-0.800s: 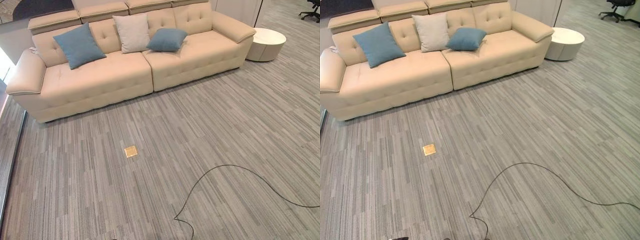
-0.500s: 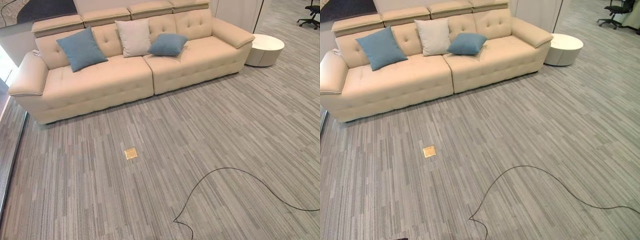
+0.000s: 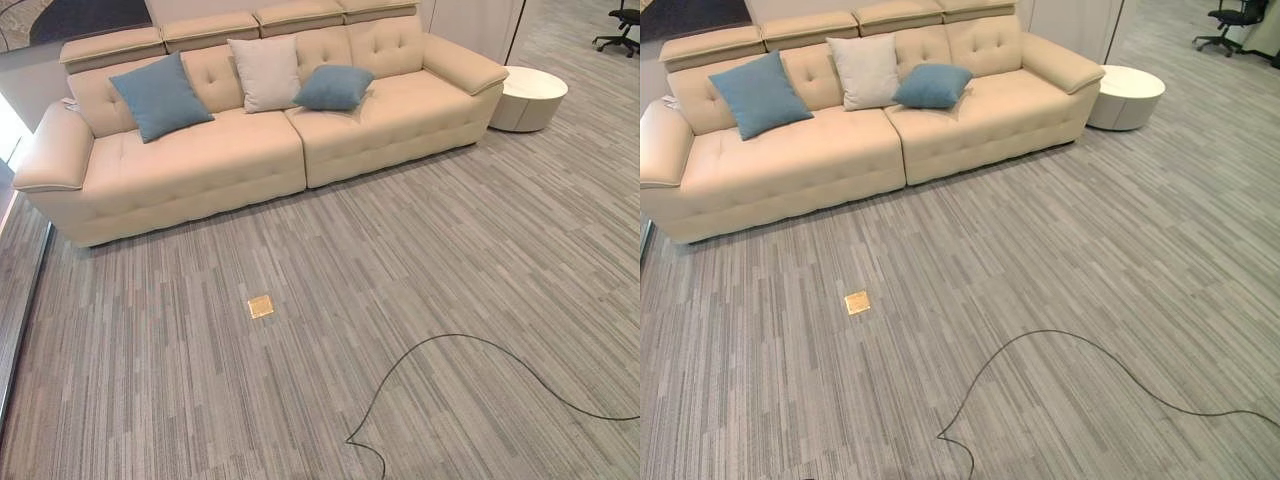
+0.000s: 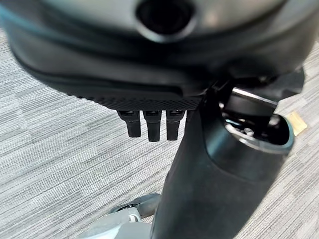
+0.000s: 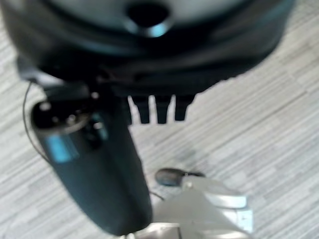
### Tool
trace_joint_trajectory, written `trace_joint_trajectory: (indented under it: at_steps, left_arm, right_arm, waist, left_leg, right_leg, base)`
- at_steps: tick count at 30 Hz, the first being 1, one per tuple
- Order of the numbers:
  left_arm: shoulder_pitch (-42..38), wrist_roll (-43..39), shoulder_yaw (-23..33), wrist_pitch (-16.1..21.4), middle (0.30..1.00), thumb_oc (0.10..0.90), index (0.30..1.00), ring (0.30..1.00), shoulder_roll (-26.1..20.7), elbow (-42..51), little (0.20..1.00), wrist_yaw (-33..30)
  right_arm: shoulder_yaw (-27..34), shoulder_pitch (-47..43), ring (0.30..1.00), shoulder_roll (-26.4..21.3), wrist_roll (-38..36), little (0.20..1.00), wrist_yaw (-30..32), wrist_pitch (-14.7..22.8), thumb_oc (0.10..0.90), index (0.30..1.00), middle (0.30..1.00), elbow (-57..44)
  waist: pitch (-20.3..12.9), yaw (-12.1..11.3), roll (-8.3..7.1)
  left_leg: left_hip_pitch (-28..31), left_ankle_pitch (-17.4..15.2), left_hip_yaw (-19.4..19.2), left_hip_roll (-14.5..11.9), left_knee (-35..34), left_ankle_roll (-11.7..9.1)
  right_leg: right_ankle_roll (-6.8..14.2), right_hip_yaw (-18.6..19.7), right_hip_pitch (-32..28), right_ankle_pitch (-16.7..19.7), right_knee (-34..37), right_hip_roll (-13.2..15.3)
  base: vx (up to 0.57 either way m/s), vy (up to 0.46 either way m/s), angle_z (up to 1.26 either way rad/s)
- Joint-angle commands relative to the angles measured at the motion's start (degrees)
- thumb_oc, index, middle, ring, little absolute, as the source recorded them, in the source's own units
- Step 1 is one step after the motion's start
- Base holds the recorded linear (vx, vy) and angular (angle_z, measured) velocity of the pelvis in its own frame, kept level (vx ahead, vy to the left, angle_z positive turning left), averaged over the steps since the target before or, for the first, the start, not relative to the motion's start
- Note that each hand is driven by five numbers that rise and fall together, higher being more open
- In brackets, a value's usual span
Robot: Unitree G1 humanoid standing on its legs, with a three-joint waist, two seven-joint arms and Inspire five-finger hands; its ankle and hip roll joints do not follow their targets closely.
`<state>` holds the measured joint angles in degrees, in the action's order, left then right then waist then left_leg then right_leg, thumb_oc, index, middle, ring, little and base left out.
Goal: Pick up all the scattered cushions and arrange them neatly on the sofa.
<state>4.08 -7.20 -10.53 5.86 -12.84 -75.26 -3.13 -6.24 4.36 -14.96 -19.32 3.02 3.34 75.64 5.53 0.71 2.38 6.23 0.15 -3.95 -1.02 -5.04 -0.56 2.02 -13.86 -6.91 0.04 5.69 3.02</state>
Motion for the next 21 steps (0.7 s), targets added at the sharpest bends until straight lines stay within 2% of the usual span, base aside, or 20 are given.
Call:
trace_joint_trajectory:
  at_steps: [1, 13, 17, 18, 20, 21]
  left_arm:
    - [-4.95, -0.01, 0.43, 0.75, 0.9, 0.8, 0.9, 0.9, 3.33, -2.63, 0.9, 0.93]
    - [-5.7, -0.69, 0.45, 0.7, 0.9, 0.8, 0.9, 0.9, 2.64, -2.06, 0.9, 0.55]
    - [-5.89, -0.04, -0.27, 0.73, 0.9, 0.8, 0.9, 0.9, 1.91, -1.79, 0.9, -0.09]
    - [-5.97, -0.54, -0.42, 0.96, 0.9, 0.8, 0.9, 0.9, 1.81, -1.25, 0.9, -0.3]
    - [-6.08, -1.58, -0.64, 1.49, 0.9, 0.8, 0.9, 0.9, 1.69, -0.1, 0.9, -0.52]
    - [-6.23, -1.92, -0.88, 1.58, 0.9, 0.8, 0.9, 0.9, 1.82, 0.46, 0.9, -0.56]
  right_arm:
    - [-1.53, -1.73, 0.9, 2.21, 2.12, 0.9, -0.36, 0.77, 0.8, 0.9, 0.9, 1.51]
    - [-3.22, -3.32, 0.9, 0.65, 5.45, 0.9, 0.78, 1.19, 0.8, 0.9, 0.9, -1.27]
    - [-4.02, -3.9, 0.9, -1.04, 7.8, 0.9, 1.88, 1.64, 0.8, 0.9, 0.9, -3.79]
    - [-4.11, -3.93, 0.9, -1.33, 8.2, 0.9, 2.02, 1.58, 0.8, 0.9, 0.9, -4.13]
    - [-4.11, -3.28, 0.9, -1.56, 9.4, 0.9, 1.94, 1.27, 0.8, 0.9, 0.9, -2.87]
    - [-3.97, -2.88, 0.9, -1.61, 9.4, 0.9, 1.75, 1.13, 0.8, 0.9, 0.9, -2.23]
  waist:
    - [0.85, -1.08, -0.88]
    - [2.61, -0.96, -0.37]
    - [4.22, -0.19, 0.54]
    - [4.62, -0.02, 0.58]
    - [5.55, 0.5, -0.13]
    - [6.18, 0.39, -0.36]
  left_leg:
    - [-1.47, -1.49, 0.02, -0.59, 0.04, -2.82]
    - [-2.4, -0.21, 0.46, -1.92, 0.04, -3.77]
    - [-3.12, 0.37, -0.45, -3.77, 1.01, -4.31]
    - [-3.83, 0.12, -0.67, -4.18, 2.3, -4.48]
    - [-7.38, -2.66, -1.95, -5.43, 12.13, -4.84]
    - [-9.46, -2.02, -2.17, -5.58, 17.29, -5.07]
  right_leg:
    - [4.42, -0.26, -1.24, -2.75, -0.69, 2.25]
    - [3.2, -0.65, -0.51, -3.44, -0.75, 0.9]
    - [2.01, 1.05, 3.15, -5.45, -6.09, 0.16]
    - [1.78, 1.36, 3.87, -5.92, -7.21, 0.12]
    - [0.64, 2.74, 4.57, -7.26, -9.0, -0.37]
    - [0.19, 3.15, 4.22, -7.47, -9.19, -0.44]
  base:
    - [0.0, 0.0, 0.0]
    - [-0.01, -0.056, 0.01]
    - [0.0, -0.103, -0.11]
    - [0.02, -0.161, -0.14]
    - [0.08, -0.204, -0.18]
    - [0.12, -0.19, -0.2]
